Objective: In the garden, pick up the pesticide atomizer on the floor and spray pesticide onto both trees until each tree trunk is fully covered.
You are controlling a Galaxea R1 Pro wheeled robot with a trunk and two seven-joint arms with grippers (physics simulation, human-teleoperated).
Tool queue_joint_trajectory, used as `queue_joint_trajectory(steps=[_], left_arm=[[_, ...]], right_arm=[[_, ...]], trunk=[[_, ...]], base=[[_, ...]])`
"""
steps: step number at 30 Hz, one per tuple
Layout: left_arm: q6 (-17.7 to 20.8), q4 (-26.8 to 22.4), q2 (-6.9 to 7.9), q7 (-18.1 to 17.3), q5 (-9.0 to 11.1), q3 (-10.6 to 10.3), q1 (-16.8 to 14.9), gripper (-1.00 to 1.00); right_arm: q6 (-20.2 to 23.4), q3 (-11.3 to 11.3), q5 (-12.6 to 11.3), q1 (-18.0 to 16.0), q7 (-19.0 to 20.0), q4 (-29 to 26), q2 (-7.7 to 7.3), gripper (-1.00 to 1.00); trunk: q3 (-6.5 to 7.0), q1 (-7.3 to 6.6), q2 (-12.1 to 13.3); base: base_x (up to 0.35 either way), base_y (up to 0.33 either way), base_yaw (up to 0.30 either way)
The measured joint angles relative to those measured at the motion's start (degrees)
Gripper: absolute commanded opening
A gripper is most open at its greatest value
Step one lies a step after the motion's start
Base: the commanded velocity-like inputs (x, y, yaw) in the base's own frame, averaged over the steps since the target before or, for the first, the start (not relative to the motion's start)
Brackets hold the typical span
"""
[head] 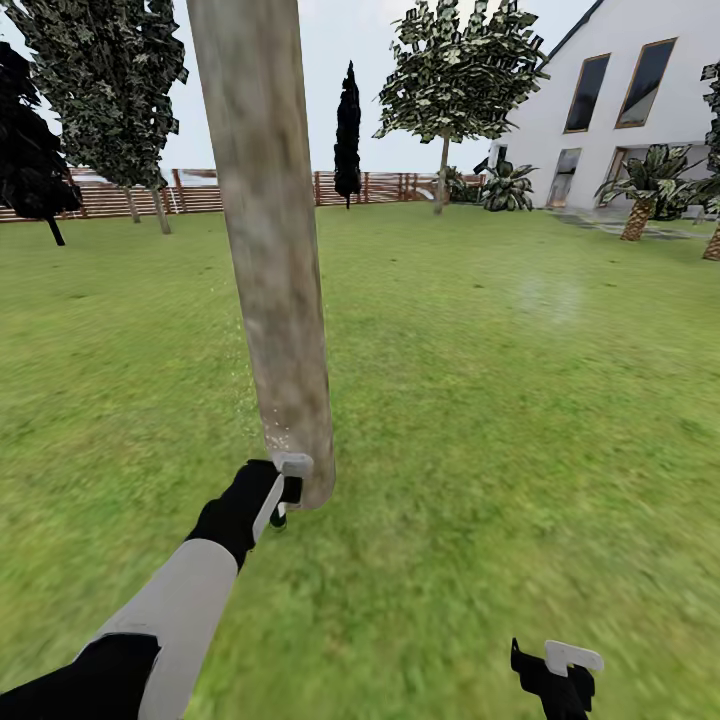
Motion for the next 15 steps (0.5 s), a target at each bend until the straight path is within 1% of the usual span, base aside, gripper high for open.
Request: queue_joint_trajectory(steps=[1,2,3,4,6,7,8,9,10,11,12,13,14,15], left_arm=[[0.3,-1.9,0.33,0.0,-0.2,-0.1,0.0,-1.0],[1.3,-2.7,0.94,-0.1,-0.2,-0.1,0.1,-1.0],[2.9,-3.1,2.55,-0.2,-0.3,-0.1,0.1,-1.0],[3.6,-3.2,4.46,-0.3,-0.8,0.0,0.0,-1.0],[3.9,-3.2,6.6,-0.4,-0.2,-0.1,-0.2,-1.0],[4.0,-3.2,6.87,-0.4,0.1,-0.1,-0.2,-1.0],[4.0,-3.3,5.92,-0.6,0.8,-0.2,-0.3,-1.0],[4.0,-3.3,4.65,-0.7,0.8,-0.3,-0.3,-1.0],[4.1,-3.3,2.68,-0.7,0.6,-0.3,-0.5,-1.0],[4.0,-3.4,0.87,-0.7,1.0,-0.3,-0.7,-1.0],[4.2,-4.2,-0.2,-0.7,0.6,-0.8,-0.8,-1.0],[6.2,-6.0,-0.57,-0.8,0.5,-2.4,-0.9,-1.0],[9.1,-8.2,-0.36,-0.8,0.0,-3.3,-0.7,-1.0],[10.5,-10.2,-0.04,-0.8,0.0,-3.6,-0.6,-1.0]], right_arm=[[0.0,0.0,0.0,0.0,0.0,0.0,0.0,1.0],[0.0,0.0,0.0,0.0,0.0,0.0,0.0,1.0],[0.0,0.0,0.0,0.0,0.0,0.0,-0.01,1.0],[0.0,0.0,0.0,0.0,0.0,0.0,0.0,1.0],[0.0,0.0,0.0,0.0,0.0,0.0,0.0,1.0],[0.0,0.0,0.0,0.0,0.0,0.0,0.0,1.0],[0.0,0.0,0.0,0.0,0.0,0.0,0.0,1.0],[0.0,0.0,0.0,0.0,0.0,0.0,0.0,1.0],[0.0,0.0,0.1,0.0,0.0,0.0,0.0,1.0],[0.0,0.0,0.1,0.0,0.0,0.0,0.0,1.0],[0.0,0.0,0.1,0.0,0.0,0.0,-0.01,1.0],[0.0,0.0,0.1,0.0,0.0,0.0,0.0,1.0],[0.0,0.0,0.1,0.0,0.0,0.0,-0.01,1.0],[0.0,0.0,0.1,0.0,0.0,0.0,0.0,1.0]], trunk=[[0.0,0.0,0.0],[0.0,0.0,0.0],[-0.01,0.0,0.0],[-0.01,0.0,0.0],[-0.01,0.0,0.0],[-0.01,0.0,0.0],[-0.01,0.0,0.0],[-0.01,0.0,0.0],[0.0,0.0,0.0],[0.0,0.0,0.0],[0.0,0.0,0.0],[0.0,0.0,0.0],[0.0,0.0,0.0],[0.0,0.0,0.0]], base=[[0.0,0.0,0.0],[0.0,0.0,0.0],[0.0,0.0,0.0],[0.0,0.0,0.0],[0.0,0.0,0.0],[0.0,0.0,0.0],[0.0,0.0,0.0],[0.0,0.0,0.0],[0.0,0.0,0.0],[0.0,0.0,0.0],[0.0,0.0,0.0],[0.0,0.0,0.0],[0.0,0.0,0.0],[0.0,0.0,0.0]])
